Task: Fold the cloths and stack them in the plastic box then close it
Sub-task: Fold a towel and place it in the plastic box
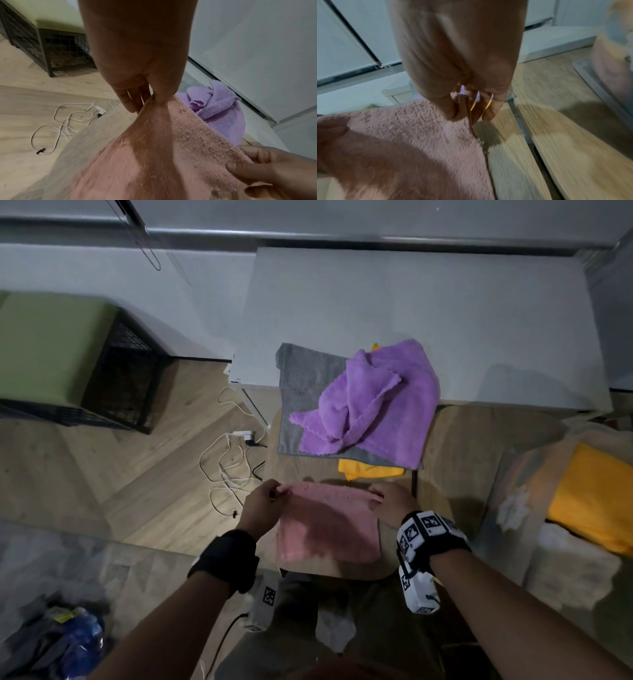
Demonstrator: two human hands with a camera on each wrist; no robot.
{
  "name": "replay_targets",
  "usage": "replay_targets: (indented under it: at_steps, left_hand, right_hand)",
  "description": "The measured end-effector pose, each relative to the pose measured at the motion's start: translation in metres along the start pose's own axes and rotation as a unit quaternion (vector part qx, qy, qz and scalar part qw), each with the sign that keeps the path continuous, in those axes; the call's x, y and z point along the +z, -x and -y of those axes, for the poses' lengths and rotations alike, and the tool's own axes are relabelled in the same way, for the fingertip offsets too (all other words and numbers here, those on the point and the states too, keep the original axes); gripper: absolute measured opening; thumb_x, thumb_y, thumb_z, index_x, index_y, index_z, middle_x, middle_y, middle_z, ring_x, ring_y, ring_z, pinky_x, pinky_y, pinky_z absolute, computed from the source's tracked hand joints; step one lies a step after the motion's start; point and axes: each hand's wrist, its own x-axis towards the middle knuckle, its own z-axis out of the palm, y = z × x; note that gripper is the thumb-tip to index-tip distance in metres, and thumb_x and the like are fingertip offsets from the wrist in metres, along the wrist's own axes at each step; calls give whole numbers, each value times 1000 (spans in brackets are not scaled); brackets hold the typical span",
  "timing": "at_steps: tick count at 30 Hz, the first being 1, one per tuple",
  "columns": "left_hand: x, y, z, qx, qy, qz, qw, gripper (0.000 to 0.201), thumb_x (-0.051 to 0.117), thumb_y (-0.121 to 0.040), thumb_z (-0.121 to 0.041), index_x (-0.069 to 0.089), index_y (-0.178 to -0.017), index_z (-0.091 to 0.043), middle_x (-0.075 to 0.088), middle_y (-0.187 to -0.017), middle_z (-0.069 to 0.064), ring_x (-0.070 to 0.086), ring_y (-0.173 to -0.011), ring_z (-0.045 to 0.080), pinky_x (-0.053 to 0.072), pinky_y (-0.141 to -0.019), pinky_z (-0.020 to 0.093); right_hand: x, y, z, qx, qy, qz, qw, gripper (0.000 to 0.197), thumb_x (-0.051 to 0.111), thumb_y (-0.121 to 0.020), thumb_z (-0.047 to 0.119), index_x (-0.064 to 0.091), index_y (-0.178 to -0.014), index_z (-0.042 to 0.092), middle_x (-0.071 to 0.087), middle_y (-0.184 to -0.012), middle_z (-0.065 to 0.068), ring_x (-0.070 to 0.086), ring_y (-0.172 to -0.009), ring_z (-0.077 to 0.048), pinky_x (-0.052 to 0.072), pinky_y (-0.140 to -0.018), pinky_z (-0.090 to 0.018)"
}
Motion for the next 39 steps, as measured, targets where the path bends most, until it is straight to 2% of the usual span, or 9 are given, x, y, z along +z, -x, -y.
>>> replay_targets:
  at_steps: [3,7,12,15,18,22,28,35,39]
  left_hand:
    - [9,-6,-4,13,16,-29,999,4,65,-88,-14,62,-85,-13,63,-76,1,56,-72,18,35,-57,21]
    - [15,-14,-5,64,28,-41,997,16,64,-81,-3,61,-82,-19,64,-77,-3,59,-74,17,41,-65,27]
    - [16,-18,4,103,-33,-18,994,12,60,-70,-5,62,-72,-17,61,-76,1,55,-73,16,35,-64,11]
    - [15,-14,16,117,-73,10,990,14,58,-66,-8,59,-66,-23,55,-77,2,53,-73,18,38,-68,16]
    - [19,-9,35,80,-119,64,988,13,53,-59,-18,60,-62,-28,58,-82,4,58,-81,29,45,-79,33]
    - [28,0,36,6,-222,169,960,27,52,-75,-33,72,-92,-27,63,-103,5,50,-111,24,27,-91,29]
    - [42,-2,23,-94,-109,95,985,62,64,-75,-24,45,-127,4,57,-116,22,56,-109,40,45,-95,45]
    - [56,-10,21,-155,-173,103,967,65,58,-88,-54,52,-127,-2,55,-124,21,49,-119,38,38,-99,38]
    - [58,-12,26,-120,-169,98,973,62,40,-87,-58,62,-116,-8,63,-110,14,58,-106,36,45,-87,37]
  right_hand:
    - [9,2,-5,9,-33,-50,998,11,57,-91,10,61,-82,16,55,-71,11,52,-65,-5,33,-60,-20]
    - [12,2,-14,-12,-43,-112,993,18,56,-87,5,72,-95,7,71,-91,-8,64,-84,-26,44,-67,-27]
    - [10,6,-22,-17,-59,-72,996,17,58,-81,-2,71,-89,7,64,-83,1,56,-78,-14,37,-58,-6]
    - [12,12,-28,-27,-68,-40,997,19,59,-77,-3,68,-75,13,60,-73,5,54,-71,-12,36,-56,-14]
    - [18,19,-35,-11,-57,5,998,20,63,-74,-2,62,-69,18,60,-71,5,58,-72,-15,38,-56,-19]
    - [26,30,-45,9,13,127,992,25,71,-73,4,71,-97,11,65,-89,1,63,-85,-16,44,-61,-16]
    - [31,31,-42,42,-31,103,993,36,70,-81,19,61,-115,25,60,-98,4,59,-89,-13,42,-66,-20]
    - [43,23,-31,50,-28,132,990,52,67,-84,23,55,-135,22,56,-136,-1,56,-121,-20,44,-99,-26]
    - [47,26,-31,58,-22,130,990,47,62,-87,20,57,-134,19,56,-136,-3,56,-121,-21,43,-98,-24]
